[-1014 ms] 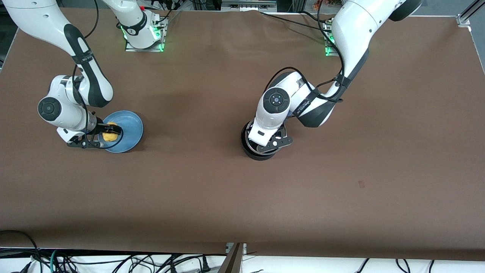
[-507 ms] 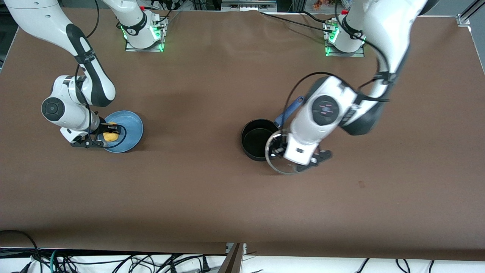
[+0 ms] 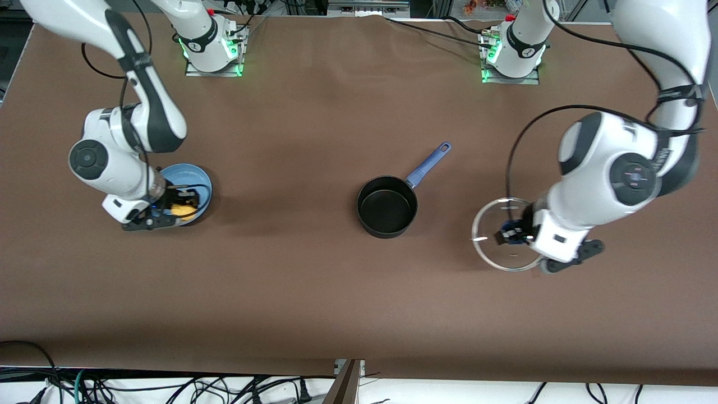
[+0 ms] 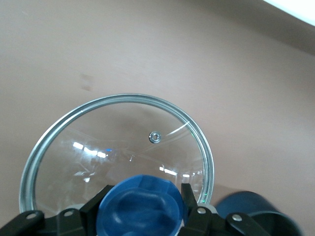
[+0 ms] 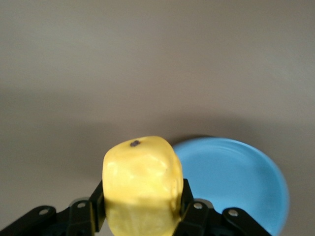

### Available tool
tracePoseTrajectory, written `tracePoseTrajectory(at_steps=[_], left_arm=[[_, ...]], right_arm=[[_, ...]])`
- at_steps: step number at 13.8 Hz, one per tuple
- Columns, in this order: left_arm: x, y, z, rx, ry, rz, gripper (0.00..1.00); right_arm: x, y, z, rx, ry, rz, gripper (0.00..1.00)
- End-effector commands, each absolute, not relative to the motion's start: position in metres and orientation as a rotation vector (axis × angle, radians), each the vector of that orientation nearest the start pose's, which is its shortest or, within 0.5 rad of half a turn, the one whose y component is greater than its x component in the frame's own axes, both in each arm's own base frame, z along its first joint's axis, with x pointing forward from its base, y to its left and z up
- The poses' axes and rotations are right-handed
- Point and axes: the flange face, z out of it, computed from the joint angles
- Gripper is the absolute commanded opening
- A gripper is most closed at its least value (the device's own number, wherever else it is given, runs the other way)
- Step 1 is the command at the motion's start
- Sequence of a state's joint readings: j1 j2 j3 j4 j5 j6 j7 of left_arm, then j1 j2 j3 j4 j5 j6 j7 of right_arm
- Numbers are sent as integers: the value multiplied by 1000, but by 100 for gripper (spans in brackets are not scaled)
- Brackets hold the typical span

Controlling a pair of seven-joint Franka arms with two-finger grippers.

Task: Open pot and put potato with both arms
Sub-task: 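Carry the potato over the pot with the right gripper while the left lowers lid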

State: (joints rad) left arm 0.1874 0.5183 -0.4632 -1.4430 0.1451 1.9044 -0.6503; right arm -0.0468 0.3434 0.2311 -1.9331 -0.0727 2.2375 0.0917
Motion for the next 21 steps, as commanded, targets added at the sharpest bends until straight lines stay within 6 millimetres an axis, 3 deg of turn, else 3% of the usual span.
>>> tracePoseTrajectory(at_steps=[1,4,6,8,10,11,14,15,16,18,20,21], left_arm=[[651,-71,415,-3156,-476,37,51],[615,-43,382,-3149,-420,-27,52],[592,-26,345,-3179,-358,-23,52],[570,-9,306,-3207,-311,-69,52],[558,11,275,-3230,-238,-75,52],[556,20,266,-3238,-216,-52,53],[554,27,231,-3275,-200,2,58],[555,23,228,-3280,-188,3,72],[556,22,226,-3279,-177,4,100],[564,25,233,-3276,-174,-25,100],[583,28,255,-3272,-180,-106,100],[591,31,270,-3264,-184,-159,100]], right_arm=[[615,198,345,-3077,-55,20,13],[606,326,359,-3011,60,-17,13],[583,409,347,-2970,211,5,13],[566,471,333,-2939,286,26,13],[556,514,323,-2895,299,19,13],[551,532,318,-2870,275,2,13],[537,558,289,-2822,245,-23,13],[537,559,280,-2816,262,-20,13],[537,560,273,-2810,277,-19,14],[537,559,258,-2817,283,-5,14],[537,559,252,-2816,284,-1,17],[537,559,251,-2817,285,1,26]])
